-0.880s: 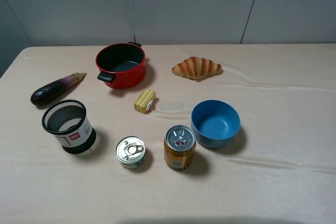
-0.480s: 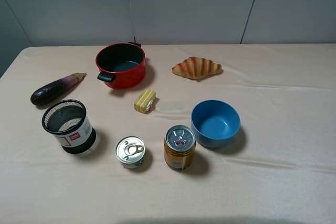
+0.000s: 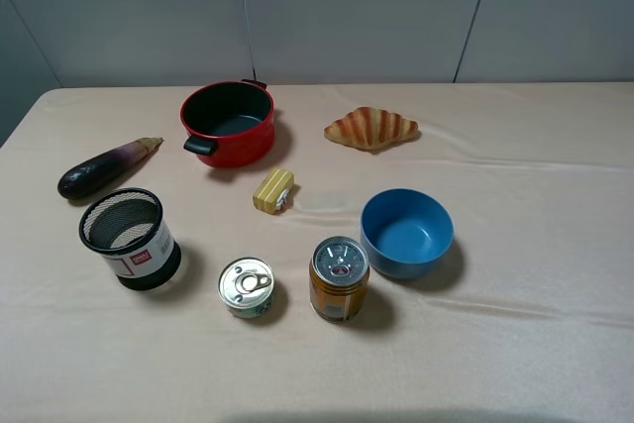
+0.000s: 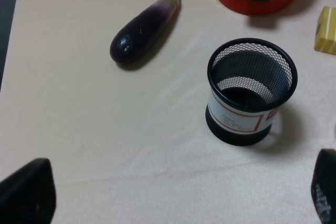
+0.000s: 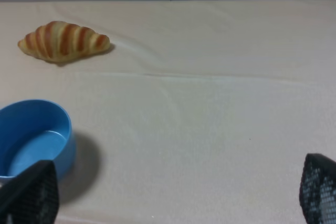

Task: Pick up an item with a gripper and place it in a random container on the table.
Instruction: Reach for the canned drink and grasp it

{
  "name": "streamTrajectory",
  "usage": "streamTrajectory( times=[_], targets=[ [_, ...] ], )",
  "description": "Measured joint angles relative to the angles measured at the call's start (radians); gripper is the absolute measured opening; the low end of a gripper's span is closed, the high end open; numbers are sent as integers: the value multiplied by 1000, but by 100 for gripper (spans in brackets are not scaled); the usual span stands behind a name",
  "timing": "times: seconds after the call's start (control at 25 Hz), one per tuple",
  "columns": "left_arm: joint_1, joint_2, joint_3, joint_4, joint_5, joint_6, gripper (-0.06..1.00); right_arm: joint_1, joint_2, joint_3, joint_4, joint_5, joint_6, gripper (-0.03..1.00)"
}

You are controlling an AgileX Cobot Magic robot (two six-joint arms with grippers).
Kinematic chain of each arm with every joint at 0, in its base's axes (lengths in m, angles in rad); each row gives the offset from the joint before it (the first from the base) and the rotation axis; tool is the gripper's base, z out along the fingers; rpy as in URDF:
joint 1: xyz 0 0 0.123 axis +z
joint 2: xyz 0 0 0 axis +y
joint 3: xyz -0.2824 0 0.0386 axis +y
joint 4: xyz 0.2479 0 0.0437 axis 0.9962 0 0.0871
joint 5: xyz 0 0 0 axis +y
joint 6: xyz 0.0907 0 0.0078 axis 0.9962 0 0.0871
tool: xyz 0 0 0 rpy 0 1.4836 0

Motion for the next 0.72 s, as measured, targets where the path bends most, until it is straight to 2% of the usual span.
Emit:
streamTrajectory(
  times=[0.72],
  targets=[
    [0,0,0,0,0,0,99,0,0,0,1,0,0,69]
  ],
)
